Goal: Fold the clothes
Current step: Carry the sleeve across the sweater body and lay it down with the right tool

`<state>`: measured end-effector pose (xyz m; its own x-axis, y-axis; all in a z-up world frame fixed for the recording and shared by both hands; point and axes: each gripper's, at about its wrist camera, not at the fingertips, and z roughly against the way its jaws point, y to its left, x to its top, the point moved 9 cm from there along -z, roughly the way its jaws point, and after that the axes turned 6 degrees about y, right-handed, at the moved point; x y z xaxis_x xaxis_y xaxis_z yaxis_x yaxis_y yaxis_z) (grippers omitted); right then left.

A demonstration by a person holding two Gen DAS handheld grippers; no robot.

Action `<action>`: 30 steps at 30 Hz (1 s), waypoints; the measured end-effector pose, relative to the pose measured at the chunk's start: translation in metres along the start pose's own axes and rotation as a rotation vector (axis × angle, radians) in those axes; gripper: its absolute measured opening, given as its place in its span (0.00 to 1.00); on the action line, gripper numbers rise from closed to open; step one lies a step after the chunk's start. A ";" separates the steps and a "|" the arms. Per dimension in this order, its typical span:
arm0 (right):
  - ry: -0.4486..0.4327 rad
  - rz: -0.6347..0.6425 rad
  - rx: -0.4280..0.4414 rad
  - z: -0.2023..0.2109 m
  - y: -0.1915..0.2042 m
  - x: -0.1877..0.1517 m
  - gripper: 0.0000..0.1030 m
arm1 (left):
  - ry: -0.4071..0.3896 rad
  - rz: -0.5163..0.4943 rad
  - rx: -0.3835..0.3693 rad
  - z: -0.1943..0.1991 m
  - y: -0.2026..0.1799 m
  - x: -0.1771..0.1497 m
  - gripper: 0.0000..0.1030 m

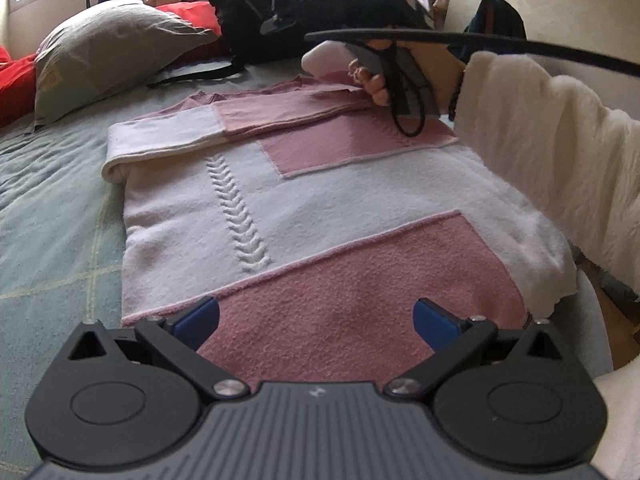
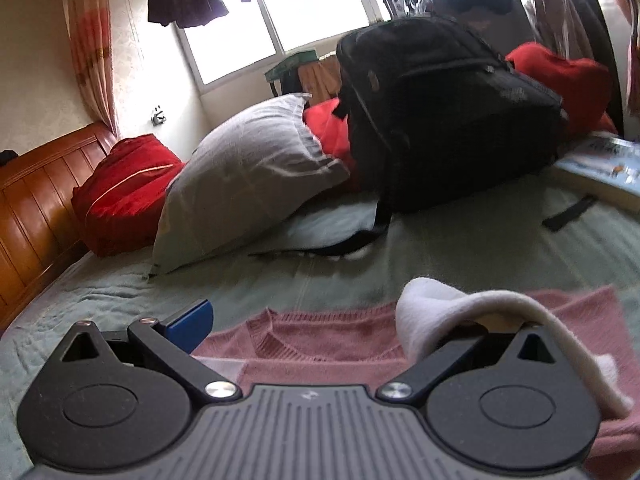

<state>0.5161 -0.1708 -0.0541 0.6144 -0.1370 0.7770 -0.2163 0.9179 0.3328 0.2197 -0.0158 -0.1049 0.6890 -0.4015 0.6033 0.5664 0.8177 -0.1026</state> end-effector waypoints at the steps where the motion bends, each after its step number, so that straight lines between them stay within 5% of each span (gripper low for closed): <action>1: 0.008 -0.007 0.004 -0.004 -0.001 -0.003 1.00 | 0.002 -0.002 0.001 0.000 -0.001 0.000 0.99; 15: 0.074 -0.187 0.151 -0.012 -0.033 -0.046 1.00 | 0.000 -0.011 0.011 0.001 -0.008 0.005 0.99; 20: 0.047 -0.395 0.242 0.006 -0.064 -0.048 1.00 | 0.000 -0.027 -0.004 -0.001 -0.014 0.006 0.99; 24: -0.030 -0.518 0.210 0.016 -0.091 -0.039 1.00 | 0.003 -0.036 -0.013 -0.003 -0.018 0.005 0.99; 30: -0.058 -0.489 0.198 0.013 -0.089 -0.023 1.00 | 0.013 -0.038 -0.008 -0.006 -0.017 0.001 0.99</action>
<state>0.5114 -0.2547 -0.0944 0.6373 -0.5569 0.5326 -0.0578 0.6547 0.7537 0.2134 -0.0320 -0.1073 0.6730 -0.4376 0.5962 0.5955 0.7988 -0.0859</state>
